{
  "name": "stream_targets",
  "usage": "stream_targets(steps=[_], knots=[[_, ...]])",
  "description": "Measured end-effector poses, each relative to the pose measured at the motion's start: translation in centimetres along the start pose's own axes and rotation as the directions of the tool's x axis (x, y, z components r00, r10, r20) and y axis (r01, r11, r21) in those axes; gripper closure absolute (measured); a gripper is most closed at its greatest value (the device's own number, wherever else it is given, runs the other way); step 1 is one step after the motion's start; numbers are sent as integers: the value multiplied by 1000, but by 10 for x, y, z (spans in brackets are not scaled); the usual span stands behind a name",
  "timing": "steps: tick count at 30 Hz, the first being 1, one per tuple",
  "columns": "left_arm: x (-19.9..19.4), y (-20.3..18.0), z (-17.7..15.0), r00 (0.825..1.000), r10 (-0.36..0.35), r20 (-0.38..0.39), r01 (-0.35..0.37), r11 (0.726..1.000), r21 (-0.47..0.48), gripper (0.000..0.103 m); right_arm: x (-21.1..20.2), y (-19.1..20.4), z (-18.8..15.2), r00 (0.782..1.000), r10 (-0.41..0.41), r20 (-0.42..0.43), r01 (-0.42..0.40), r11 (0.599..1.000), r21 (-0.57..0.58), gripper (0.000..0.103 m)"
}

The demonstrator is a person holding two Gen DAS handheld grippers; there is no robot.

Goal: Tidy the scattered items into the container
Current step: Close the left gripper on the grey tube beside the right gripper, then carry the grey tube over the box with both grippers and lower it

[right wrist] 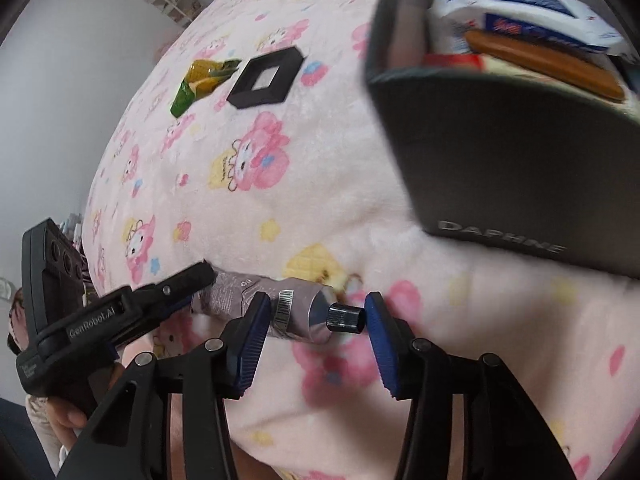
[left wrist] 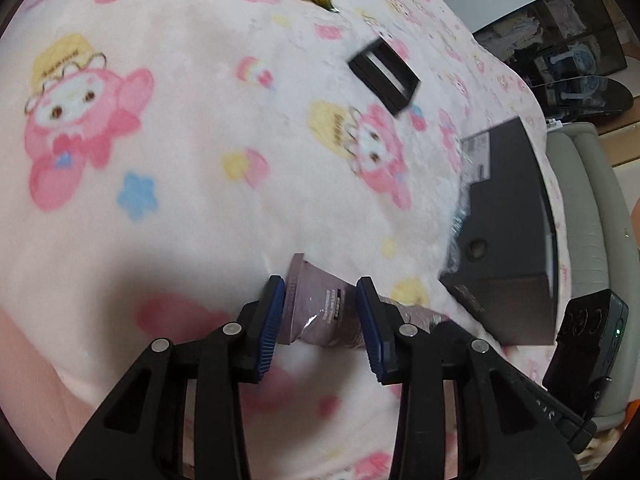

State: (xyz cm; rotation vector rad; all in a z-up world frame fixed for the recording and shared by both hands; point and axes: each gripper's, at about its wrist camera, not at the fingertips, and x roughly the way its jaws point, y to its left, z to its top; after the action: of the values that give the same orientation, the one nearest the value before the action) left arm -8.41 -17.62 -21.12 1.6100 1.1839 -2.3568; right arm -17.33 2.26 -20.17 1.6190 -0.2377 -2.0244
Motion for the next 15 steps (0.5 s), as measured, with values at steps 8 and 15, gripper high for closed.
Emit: stream_targets(steps=[8,15], knots=[[-20,-41,-7,996,-85,3,84,996,39,66,-74,-18,-6,994,18,106,-22,999,33,58],[-46,-91,-5,993,-113,39,106,983,147,66,-120,-19,-4,979,43,201,-53,998,42,58]])
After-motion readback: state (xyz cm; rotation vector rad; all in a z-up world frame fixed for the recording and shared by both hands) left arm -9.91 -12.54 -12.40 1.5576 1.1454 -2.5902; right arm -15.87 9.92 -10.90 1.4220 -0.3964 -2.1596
